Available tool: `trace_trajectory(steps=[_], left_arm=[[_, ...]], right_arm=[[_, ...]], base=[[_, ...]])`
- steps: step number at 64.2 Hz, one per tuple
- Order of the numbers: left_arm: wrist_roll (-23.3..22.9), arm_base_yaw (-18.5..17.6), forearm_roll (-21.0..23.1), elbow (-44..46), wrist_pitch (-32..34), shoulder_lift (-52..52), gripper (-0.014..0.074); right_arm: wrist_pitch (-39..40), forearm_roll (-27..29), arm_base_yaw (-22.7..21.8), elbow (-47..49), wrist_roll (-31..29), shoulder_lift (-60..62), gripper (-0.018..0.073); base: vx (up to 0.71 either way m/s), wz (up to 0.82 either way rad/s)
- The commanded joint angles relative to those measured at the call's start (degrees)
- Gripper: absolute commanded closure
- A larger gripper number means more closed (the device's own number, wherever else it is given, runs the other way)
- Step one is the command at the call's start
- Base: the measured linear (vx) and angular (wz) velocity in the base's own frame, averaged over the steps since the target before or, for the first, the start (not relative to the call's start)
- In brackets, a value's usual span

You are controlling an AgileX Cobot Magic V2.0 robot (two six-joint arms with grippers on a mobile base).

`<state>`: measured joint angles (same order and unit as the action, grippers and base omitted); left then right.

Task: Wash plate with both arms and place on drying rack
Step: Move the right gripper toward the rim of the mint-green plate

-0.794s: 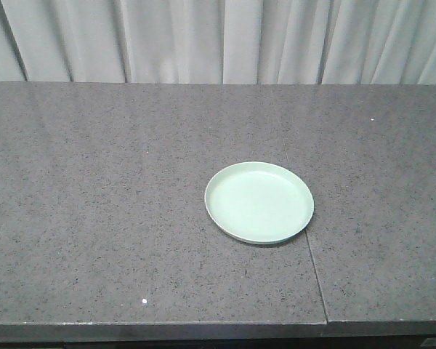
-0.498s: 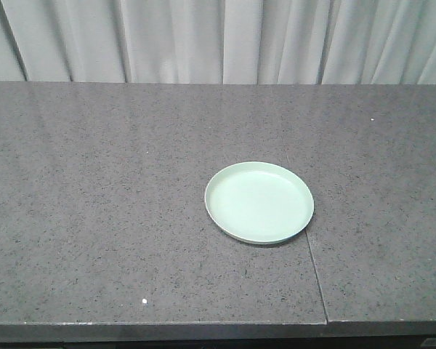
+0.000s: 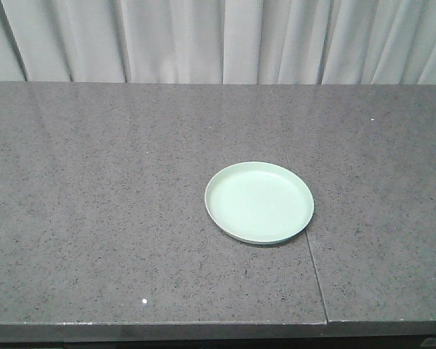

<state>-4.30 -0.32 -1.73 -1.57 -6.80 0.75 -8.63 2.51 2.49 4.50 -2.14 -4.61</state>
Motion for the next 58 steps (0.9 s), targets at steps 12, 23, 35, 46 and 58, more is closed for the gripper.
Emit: trace_trajectory(steps=[12,23,35,46,58], left_arm=[[-0.64,-0.32,0.48,-0.86,3.98,0.76,0.0602],[-0.64,-0.32,0.48,-0.86,3.98,0.76,0.0602],[-0.64,-0.32,0.48,-0.86,3.98,0.76,0.0602],[-0.64,-0.32,0.48,-0.86,3.98,0.76,0.0602],[-0.64,-0.32,0.48,-0.86,3.98,0.76,0.0602]], right_arm=[[-3.78,-2.51,-0.18,14.24,-2.60,-18.46,0.0568],[-9.04,-1.88,-0.18,20.65,-2.40,-29.48,0.0568],[-16.35,0.62,-0.18,27.69,-2.12,-39.06,0.0568],[-24.67,0.62,-0.18,32.96,-2.12,-47.05,0.0568],[-29.22,0.80,-0.18,35.36,-2.12,-51.41,0.0568]], base=[[0.00,0.00],[0.00,0.00],[0.00,0.00],[0.00,0.00],[0.00,0.00]])
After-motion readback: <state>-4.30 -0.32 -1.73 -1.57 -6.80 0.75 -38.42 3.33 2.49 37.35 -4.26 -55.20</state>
